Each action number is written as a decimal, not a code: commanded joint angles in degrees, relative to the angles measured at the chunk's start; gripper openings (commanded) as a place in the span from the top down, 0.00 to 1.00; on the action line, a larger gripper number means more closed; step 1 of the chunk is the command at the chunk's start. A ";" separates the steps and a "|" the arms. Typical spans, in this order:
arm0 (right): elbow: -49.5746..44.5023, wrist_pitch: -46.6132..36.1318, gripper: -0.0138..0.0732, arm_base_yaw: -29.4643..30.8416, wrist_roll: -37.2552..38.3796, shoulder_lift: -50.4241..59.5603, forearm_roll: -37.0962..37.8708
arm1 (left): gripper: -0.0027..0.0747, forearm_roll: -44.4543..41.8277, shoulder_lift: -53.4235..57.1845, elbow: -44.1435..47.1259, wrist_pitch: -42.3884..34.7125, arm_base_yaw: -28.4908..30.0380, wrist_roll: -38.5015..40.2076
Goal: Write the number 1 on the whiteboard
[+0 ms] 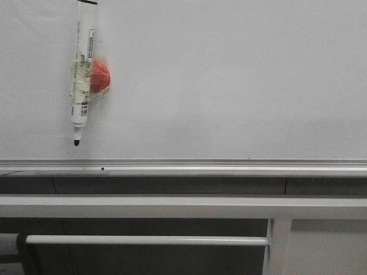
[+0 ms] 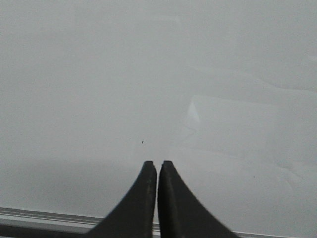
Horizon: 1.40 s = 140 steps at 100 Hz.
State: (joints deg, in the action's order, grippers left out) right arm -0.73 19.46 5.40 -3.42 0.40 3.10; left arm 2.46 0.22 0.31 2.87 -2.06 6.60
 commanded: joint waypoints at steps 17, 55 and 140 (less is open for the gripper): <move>-1.64 -0.76 0.91 0.07 -0.42 1.00 -0.32 | 0.99 0.35 1.35 0.37 -4.80 0.19 0.54; -1.64 -0.76 0.91 0.07 -0.42 1.00 -0.32 | 0.99 4.56 1.35 0.37 -7.13 0.09 0.54; -1.54 -45.91 0.91 0.07 0.15 1.00 -16.51 | 0.99 16.99 1.35 0.24 -16.93 0.09 0.54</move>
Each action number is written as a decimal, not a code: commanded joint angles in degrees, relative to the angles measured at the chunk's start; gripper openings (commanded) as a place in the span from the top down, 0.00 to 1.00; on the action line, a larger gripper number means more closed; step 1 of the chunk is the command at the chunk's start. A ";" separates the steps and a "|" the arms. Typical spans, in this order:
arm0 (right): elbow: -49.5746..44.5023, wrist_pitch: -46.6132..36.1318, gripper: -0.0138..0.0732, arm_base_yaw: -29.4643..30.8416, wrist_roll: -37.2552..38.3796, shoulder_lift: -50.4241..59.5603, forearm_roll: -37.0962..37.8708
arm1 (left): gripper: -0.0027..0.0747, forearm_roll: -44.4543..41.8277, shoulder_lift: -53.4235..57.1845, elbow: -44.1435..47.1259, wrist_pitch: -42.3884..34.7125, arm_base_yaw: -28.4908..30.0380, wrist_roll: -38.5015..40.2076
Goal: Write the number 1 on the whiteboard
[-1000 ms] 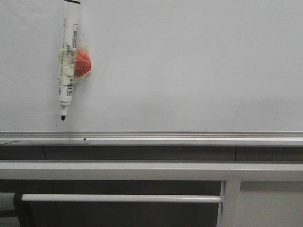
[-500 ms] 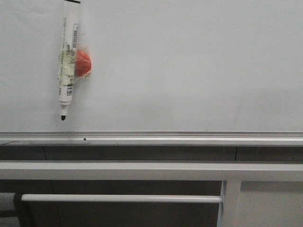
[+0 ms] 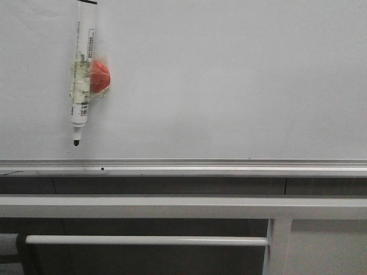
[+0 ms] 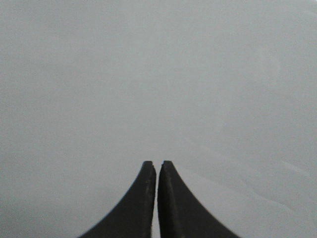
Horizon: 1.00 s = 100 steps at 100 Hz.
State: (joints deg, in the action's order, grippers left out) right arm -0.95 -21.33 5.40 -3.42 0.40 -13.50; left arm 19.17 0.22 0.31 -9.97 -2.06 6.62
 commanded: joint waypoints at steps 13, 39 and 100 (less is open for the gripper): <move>-0.96 -5.50 0.91 0.07 6.24 1.00 0.09 | 0.99 -0.32 1.28 0.10 -3.85 0.09 0.52; 11.57 29.09 0.91 0.07 6.24 0.16 1.16 | 0.99 -5.42 0.44 -9.39 11.94 0.09 0.43; 27.94 52.26 0.91 0.07 0.01 -9.04 -1.19 | 0.99 11.21 -15.18 -29.09 25.65 0.09 -18.78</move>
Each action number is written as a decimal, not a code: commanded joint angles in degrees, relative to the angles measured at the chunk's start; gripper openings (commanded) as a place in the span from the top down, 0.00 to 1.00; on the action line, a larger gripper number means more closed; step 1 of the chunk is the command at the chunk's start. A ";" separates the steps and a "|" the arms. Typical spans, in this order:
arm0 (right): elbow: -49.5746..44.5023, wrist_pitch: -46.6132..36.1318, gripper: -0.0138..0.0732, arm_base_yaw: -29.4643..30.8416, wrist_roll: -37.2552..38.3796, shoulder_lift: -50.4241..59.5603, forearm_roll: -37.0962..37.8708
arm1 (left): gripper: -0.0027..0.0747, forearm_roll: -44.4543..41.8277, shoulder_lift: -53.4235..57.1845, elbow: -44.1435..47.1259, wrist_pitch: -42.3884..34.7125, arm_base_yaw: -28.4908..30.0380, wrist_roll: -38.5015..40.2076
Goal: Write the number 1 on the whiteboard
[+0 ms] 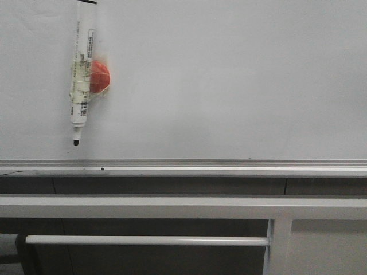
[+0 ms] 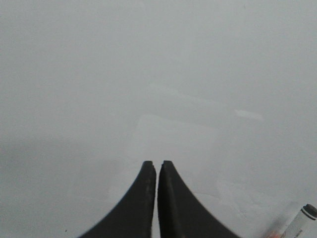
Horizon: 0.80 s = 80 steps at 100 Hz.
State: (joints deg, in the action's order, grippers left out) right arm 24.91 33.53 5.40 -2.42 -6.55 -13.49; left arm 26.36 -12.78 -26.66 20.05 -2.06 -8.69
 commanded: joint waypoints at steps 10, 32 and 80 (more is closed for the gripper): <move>2.08 -2.83 0.91 0.07 -1.27 -2.27 -2.96 | 0.99 6.39 -4.00 -2.11 -3.56 0.09 -8.43; 2.08 -2.83 0.91 0.07 -1.45 -2.27 -3.66 | 0.78 16.79 -5.90 -2.11 0.93 0.09 -26.30; 2.08 -2.62 0.91 0.07 -1.45 -2.27 -3.68 | 0.39 39.00 -5.90 6.25 4.37 0.09 -45.69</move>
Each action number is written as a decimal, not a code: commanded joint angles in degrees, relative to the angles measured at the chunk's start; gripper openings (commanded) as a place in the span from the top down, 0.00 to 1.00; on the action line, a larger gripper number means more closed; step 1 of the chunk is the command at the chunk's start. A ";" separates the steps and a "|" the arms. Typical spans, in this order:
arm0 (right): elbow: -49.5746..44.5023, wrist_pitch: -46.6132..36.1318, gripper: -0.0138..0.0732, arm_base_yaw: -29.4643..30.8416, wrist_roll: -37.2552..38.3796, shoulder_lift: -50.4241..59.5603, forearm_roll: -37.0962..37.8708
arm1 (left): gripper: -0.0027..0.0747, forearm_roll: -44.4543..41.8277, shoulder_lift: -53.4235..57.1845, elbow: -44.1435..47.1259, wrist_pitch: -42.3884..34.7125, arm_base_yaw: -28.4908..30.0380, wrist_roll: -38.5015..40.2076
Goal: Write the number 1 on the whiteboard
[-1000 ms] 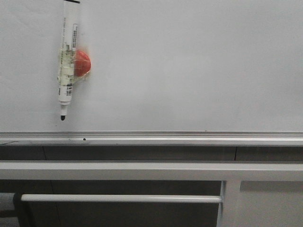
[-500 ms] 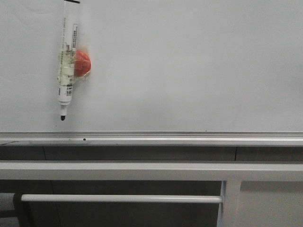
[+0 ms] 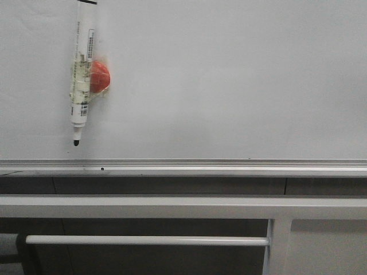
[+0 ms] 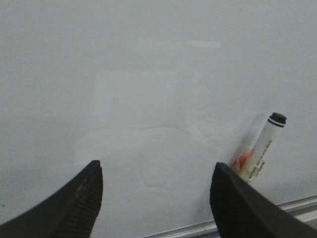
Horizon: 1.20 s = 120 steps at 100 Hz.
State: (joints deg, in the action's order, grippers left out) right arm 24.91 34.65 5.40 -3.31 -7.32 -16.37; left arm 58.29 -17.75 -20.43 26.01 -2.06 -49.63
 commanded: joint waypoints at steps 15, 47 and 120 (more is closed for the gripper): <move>2.08 -3.01 0.91 0.07 -0.56 -1.50 -0.79 | 0.39 15.18 -0.93 2.80 -1.61 0.09 -14.91; 2.08 -3.02 0.91 0.07 -0.56 -1.50 -0.79 | 0.39 16.19 -0.93 3.49 -2.37 0.09 -16.32; 2.08 -3.02 0.91 0.07 -0.56 -1.50 -0.79 | 0.39 -23.59 -0.61 4.93 -14.44 -9.71 29.74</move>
State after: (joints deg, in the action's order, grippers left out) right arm 24.91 35.62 5.40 -3.31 -7.32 -16.40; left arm 44.89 -17.75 -13.84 20.14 -7.34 -34.89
